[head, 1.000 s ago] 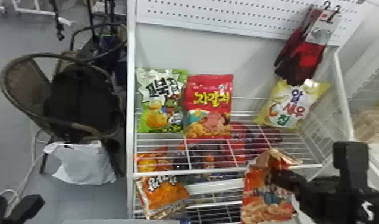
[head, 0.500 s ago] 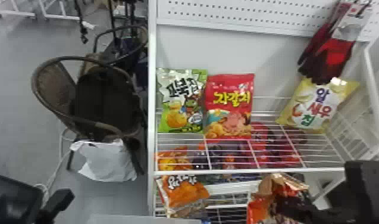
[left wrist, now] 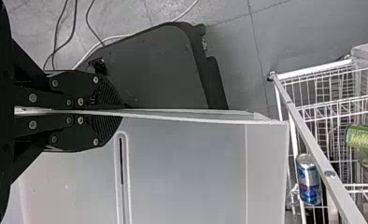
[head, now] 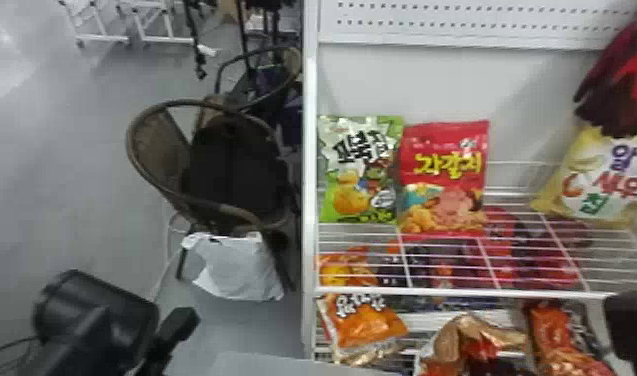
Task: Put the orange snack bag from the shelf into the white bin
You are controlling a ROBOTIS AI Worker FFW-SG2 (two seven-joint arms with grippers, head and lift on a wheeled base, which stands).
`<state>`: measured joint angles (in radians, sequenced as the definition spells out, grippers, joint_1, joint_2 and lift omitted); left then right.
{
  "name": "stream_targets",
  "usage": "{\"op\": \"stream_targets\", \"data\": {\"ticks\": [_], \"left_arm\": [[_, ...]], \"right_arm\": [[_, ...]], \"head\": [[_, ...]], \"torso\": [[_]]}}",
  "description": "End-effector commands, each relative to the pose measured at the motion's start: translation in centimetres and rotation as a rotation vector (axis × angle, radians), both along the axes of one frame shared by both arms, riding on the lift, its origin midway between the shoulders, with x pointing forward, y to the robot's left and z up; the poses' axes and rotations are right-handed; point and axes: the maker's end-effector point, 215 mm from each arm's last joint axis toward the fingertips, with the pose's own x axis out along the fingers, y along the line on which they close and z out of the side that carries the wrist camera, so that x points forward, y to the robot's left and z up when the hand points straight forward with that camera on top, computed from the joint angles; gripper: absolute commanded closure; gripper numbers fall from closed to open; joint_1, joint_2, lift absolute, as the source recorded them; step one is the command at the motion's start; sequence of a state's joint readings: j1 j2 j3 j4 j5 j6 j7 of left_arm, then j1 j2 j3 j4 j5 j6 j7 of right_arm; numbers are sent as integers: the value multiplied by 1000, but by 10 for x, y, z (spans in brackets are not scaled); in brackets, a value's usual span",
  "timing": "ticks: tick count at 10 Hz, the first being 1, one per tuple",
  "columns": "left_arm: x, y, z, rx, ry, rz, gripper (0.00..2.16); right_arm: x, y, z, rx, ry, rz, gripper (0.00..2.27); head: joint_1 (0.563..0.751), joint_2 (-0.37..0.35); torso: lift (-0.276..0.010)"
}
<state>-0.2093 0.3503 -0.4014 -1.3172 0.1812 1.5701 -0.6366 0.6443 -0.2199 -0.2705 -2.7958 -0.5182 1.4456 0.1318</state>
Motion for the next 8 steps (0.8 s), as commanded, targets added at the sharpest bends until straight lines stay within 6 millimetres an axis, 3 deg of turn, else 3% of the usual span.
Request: {"op": "stream_targets", "data": {"ticks": [1, 3, 6, 7, 8], "left_arm": [[0, -4, 0, 0, 0, -8, 2138], [2, -9, 0, -4, -3, -10, 2138], [1, -15, -1, -7, -4, -19, 2138], [2, -16, 0, -6, -6, -21, 2138], [1, -17, -1, -8, -5, -22, 2135]], "right_arm": [[-7, 32, -1, 35, 8, 58, 2192], [-15, 66, -5, 49, 12, 122, 2192], [-12, 98, -6, 13, -35, 177, 2132], [-12, 108, -8, 12, -49, 194, 1892], [-17, 114, -14, 1, -37, 220, 964]], "head": [[695, 15], [695, 103], [695, 183], [695, 202], [695, 222]], "torso": [[1], [1], [1], [1], [1]]}}
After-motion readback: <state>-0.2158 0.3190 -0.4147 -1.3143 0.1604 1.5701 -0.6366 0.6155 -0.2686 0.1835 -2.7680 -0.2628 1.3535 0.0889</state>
